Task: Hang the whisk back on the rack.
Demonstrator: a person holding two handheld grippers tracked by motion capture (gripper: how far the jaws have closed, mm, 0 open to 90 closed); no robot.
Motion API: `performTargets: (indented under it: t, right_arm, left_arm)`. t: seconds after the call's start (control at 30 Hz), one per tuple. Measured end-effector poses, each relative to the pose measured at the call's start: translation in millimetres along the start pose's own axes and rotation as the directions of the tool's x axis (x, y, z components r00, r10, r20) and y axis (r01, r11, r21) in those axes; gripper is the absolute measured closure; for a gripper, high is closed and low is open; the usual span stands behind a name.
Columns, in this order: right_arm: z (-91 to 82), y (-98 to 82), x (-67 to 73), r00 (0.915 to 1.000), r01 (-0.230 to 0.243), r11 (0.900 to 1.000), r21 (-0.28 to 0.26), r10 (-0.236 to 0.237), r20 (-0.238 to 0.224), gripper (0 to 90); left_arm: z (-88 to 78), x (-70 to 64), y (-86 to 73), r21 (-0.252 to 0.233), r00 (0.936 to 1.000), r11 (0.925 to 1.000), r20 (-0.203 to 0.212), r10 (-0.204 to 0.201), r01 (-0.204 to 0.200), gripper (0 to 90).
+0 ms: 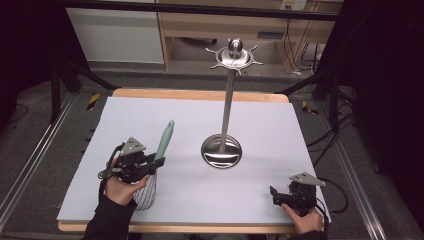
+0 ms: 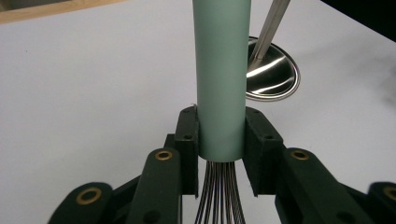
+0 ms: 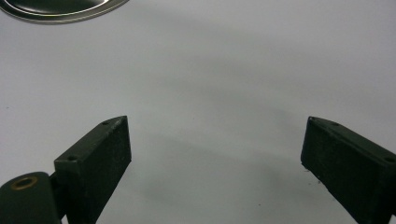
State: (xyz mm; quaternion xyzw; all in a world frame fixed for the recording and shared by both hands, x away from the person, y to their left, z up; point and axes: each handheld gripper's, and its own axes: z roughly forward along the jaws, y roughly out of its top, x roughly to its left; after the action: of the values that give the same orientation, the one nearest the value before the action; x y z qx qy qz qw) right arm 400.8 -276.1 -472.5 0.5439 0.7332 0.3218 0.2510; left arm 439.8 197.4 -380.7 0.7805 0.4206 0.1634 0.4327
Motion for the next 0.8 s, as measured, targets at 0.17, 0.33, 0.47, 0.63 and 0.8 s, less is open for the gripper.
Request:
performTargets:
  t: [0.17,0.33,0.47,0.63,0.8]
  right_arm:
    - [0.1,-0.1,-0.3,1.0,0.0,1.0,0.0,0.0,0.0,8.9]
    - [0.1,-0.1,-0.1,1.0,0.0,1.0,0.001,0.0,-0.001,8.9]
    - [0.0,-0.1,-0.4,1.0,-0.002,1.0,-0.001,0.002,0.0,8.9]
    - [-0.5,0.1,-0.1,1.0,-0.001,1.0,-0.008,0.001,0.003,8.9]
    - [-0.7,0.4,0.6,1.0,-0.002,1.0,-0.008,0.002,0.002,8.9]
  left_arm:
    - [-9.9,-0.2,2.8,-0.033,1.0,0.9994,0.002,0.005,-0.005,69.2]
    - [-18.2,0.4,5.1,-0.064,1.0,0.9979,-0.004,0.005,-0.005,69.2]
    - [-22.2,2.5,6.4,-0.084,1.0,0.9964,-0.008,0.0,0.0,69.2]
    - [-27.5,3.3,9.0,-0.105,0.9999,0.9945,-0.01,0.004,-0.005,69.2]
    - [-31.6,2.9,12.1,-0.131,0.9999,0.9914,-0.015,0.008,-0.01,69.2]
